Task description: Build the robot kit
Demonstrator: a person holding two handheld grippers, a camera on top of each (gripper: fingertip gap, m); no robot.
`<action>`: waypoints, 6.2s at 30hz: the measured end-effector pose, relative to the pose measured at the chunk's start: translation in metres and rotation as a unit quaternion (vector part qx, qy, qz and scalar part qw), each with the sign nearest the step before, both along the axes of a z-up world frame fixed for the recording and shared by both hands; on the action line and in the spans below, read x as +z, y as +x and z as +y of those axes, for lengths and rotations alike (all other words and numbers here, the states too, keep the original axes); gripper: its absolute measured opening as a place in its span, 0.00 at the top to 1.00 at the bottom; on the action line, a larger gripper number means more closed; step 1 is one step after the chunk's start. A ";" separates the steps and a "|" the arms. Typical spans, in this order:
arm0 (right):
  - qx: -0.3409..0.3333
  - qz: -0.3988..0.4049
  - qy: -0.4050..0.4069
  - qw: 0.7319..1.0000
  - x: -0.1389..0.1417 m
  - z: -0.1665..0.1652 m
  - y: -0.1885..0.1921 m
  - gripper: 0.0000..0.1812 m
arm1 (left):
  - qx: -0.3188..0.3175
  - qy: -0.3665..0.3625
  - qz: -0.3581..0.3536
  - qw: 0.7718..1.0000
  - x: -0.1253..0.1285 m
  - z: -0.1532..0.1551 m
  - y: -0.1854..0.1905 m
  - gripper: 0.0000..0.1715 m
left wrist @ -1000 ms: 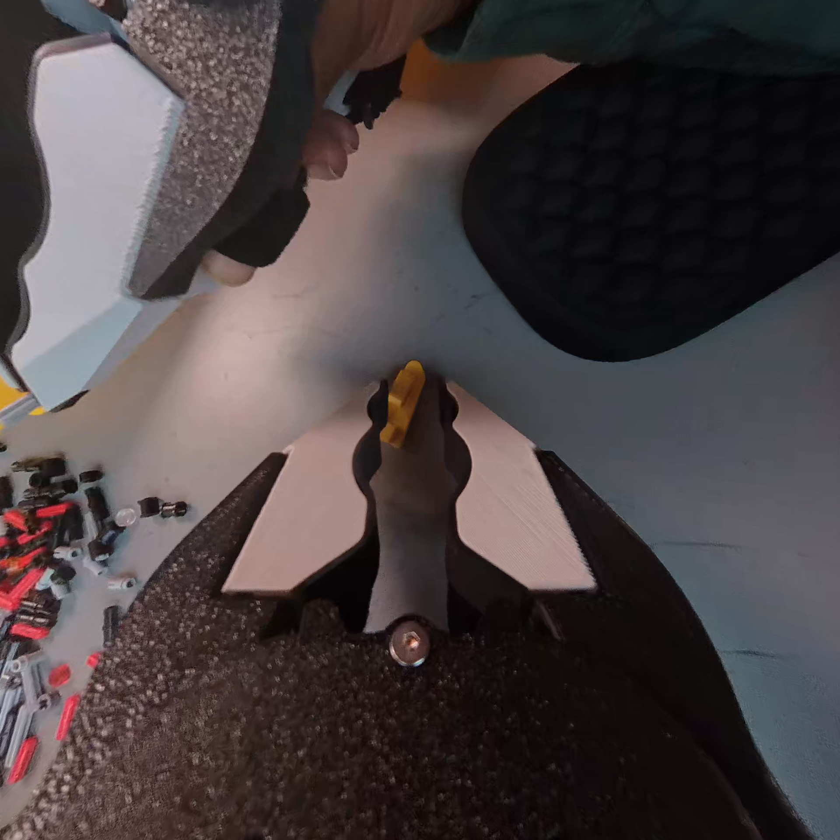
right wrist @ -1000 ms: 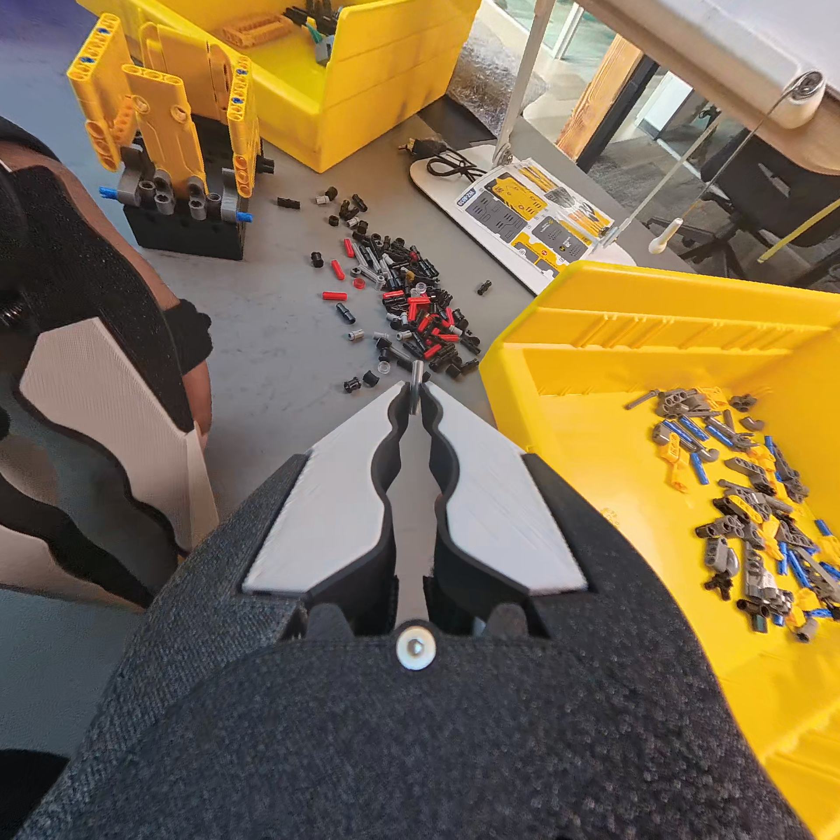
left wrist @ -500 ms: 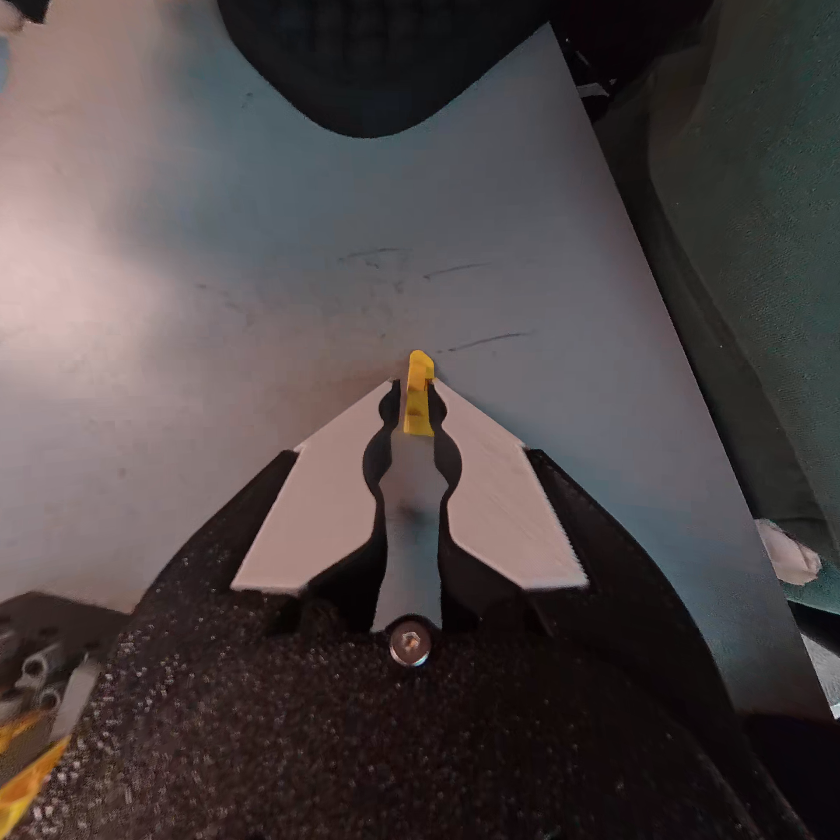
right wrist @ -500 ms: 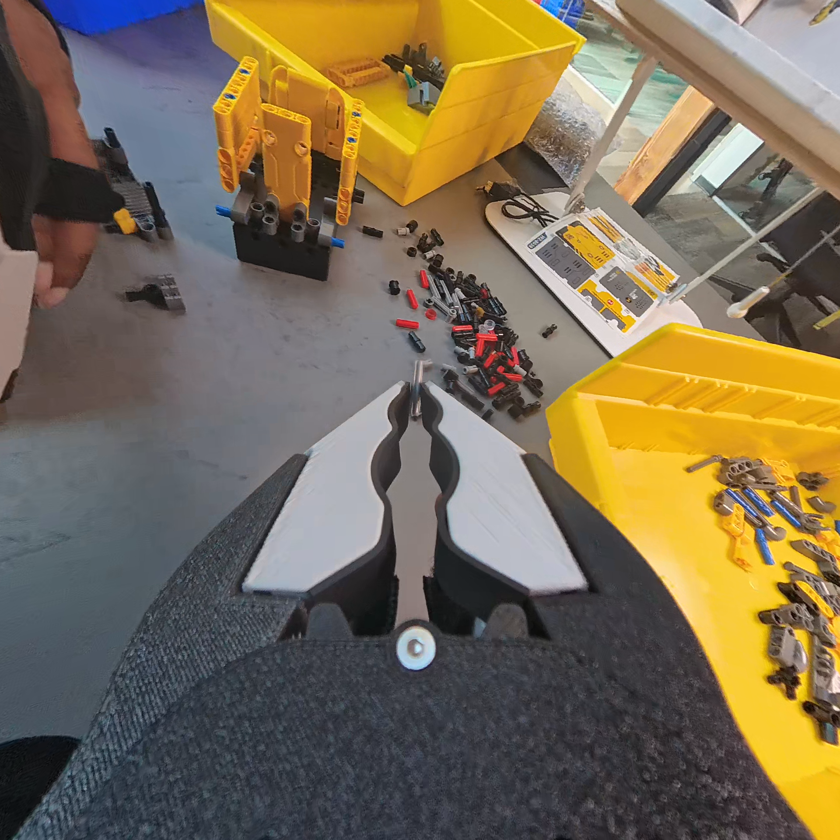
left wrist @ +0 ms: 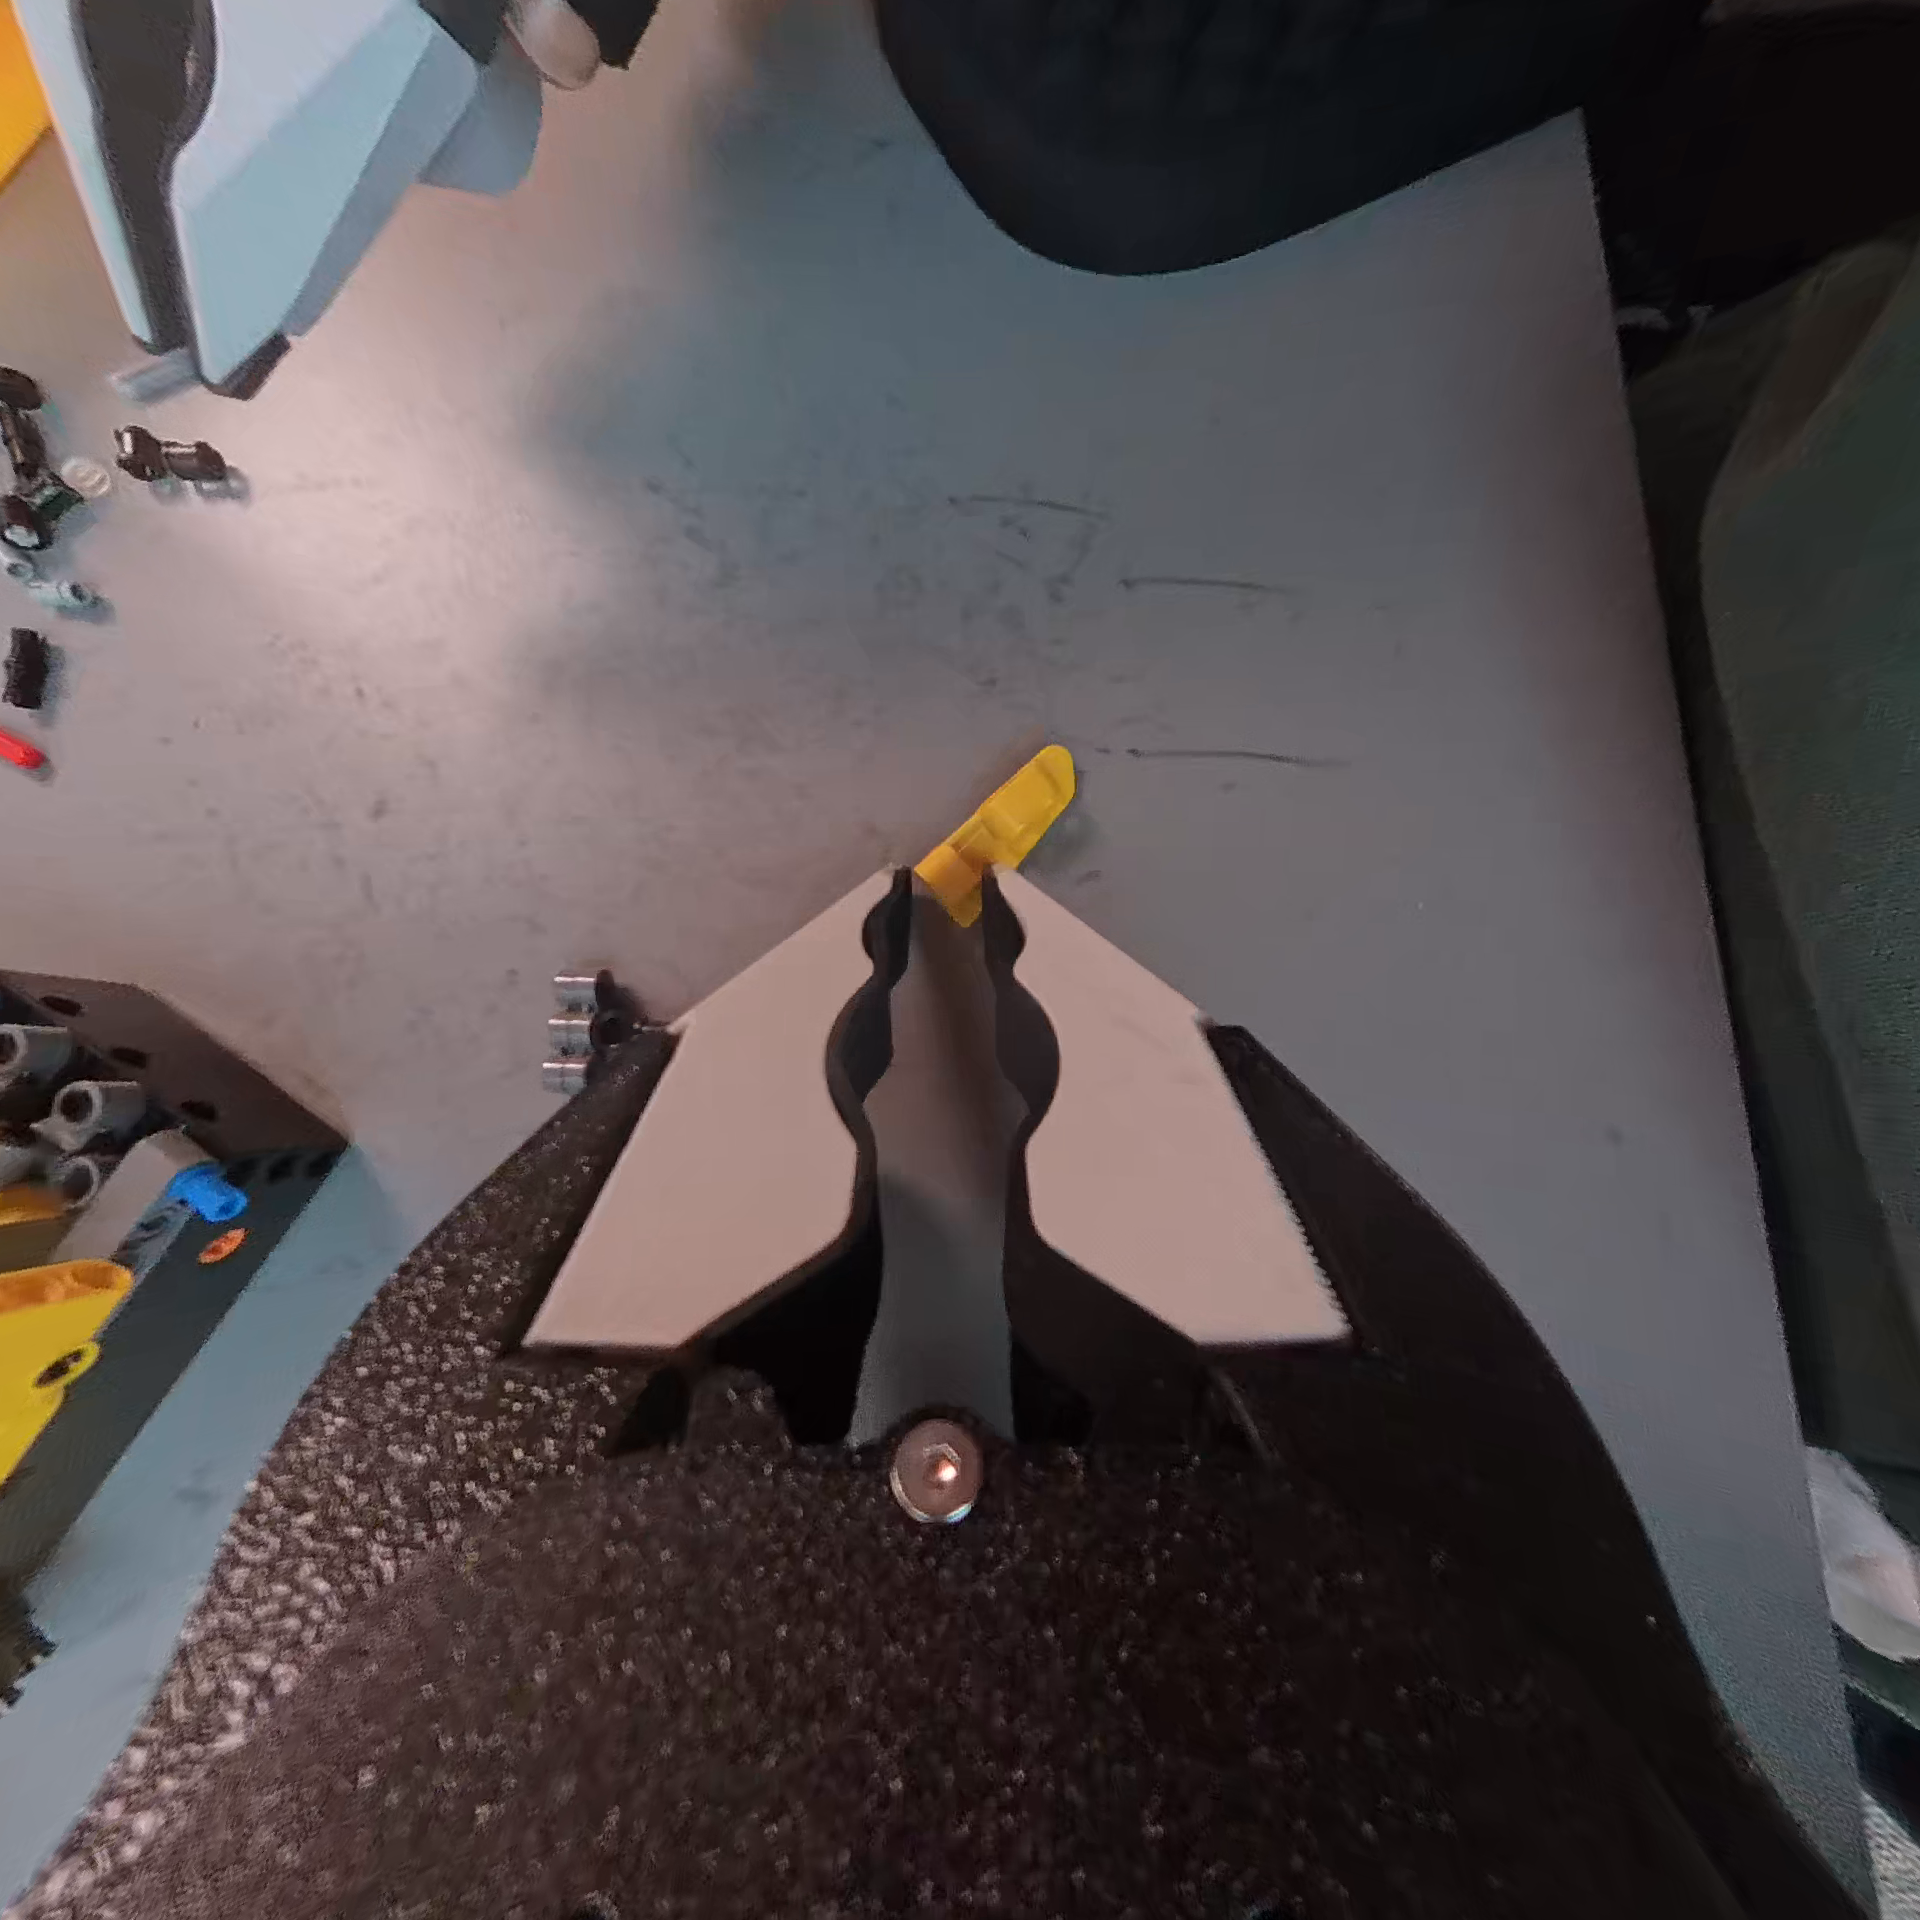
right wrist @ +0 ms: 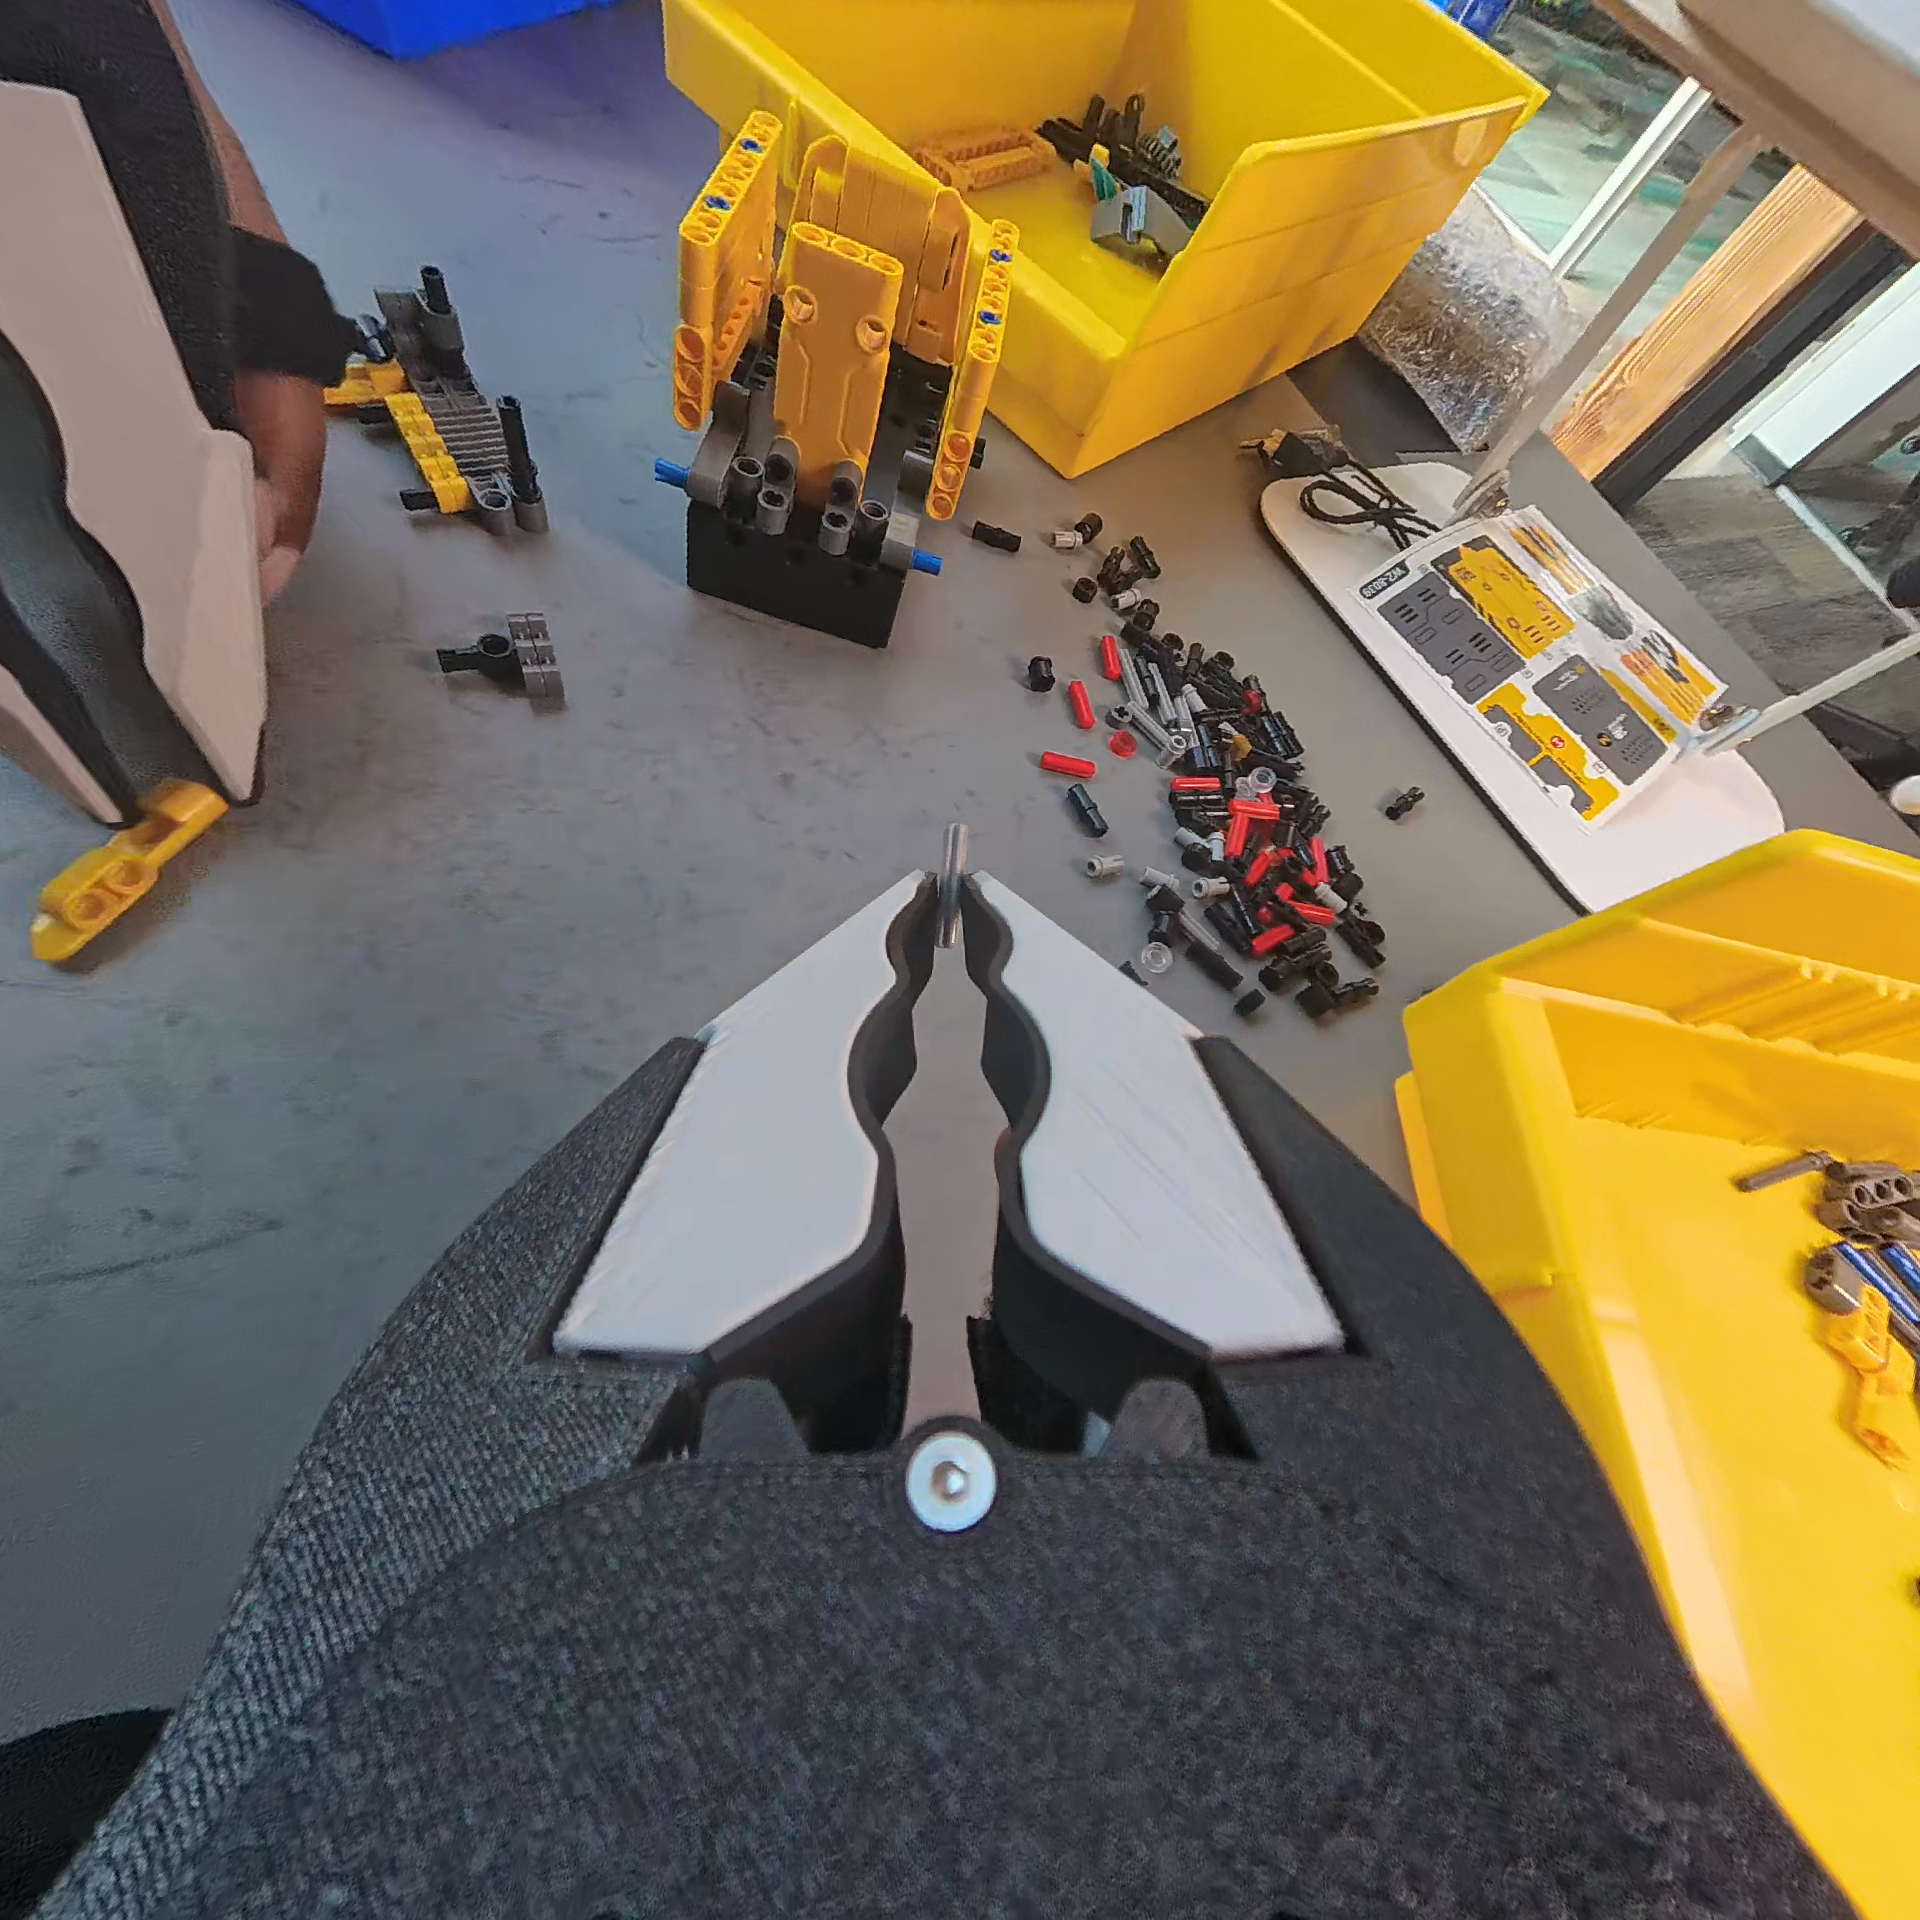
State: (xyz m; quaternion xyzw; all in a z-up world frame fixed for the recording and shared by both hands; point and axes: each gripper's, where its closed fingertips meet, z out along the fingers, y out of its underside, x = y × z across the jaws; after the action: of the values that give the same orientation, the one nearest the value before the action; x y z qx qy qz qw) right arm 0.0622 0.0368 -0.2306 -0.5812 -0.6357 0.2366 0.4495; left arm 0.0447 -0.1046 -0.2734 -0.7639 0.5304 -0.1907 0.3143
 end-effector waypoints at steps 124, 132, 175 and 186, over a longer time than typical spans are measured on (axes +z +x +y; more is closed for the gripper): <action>0.159 -0.065 -0.024 0.985 -0.027 -0.070 -0.010 0.98 | 0.236 0.131 -0.163 0.949 0.094 0.070 -0.109 0.88; 0.156 -0.070 -0.021 0.985 -0.028 -0.068 -0.009 0.98 | 0.201 0.096 -0.146 0.964 0.075 0.061 -0.089 0.88; 0.247 -0.045 -0.028 0.968 -0.015 -0.114 -0.014 0.98 | 0.046 0.017 -0.095 0.994 0.024 0.024 0.005 0.93; 0.252 -0.042 -0.035 0.966 -0.016 -0.118 -0.015 0.98 | 0.045 -0.013 -0.127 0.991 0.027 0.019 0.009 0.95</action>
State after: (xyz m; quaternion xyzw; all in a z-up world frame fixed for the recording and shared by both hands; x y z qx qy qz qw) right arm 0.0472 -0.0810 -0.2461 -0.4269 -0.7714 0.3398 0.3273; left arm 0.0532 -0.0852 -0.2459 -0.7606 0.4489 -0.2790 0.3770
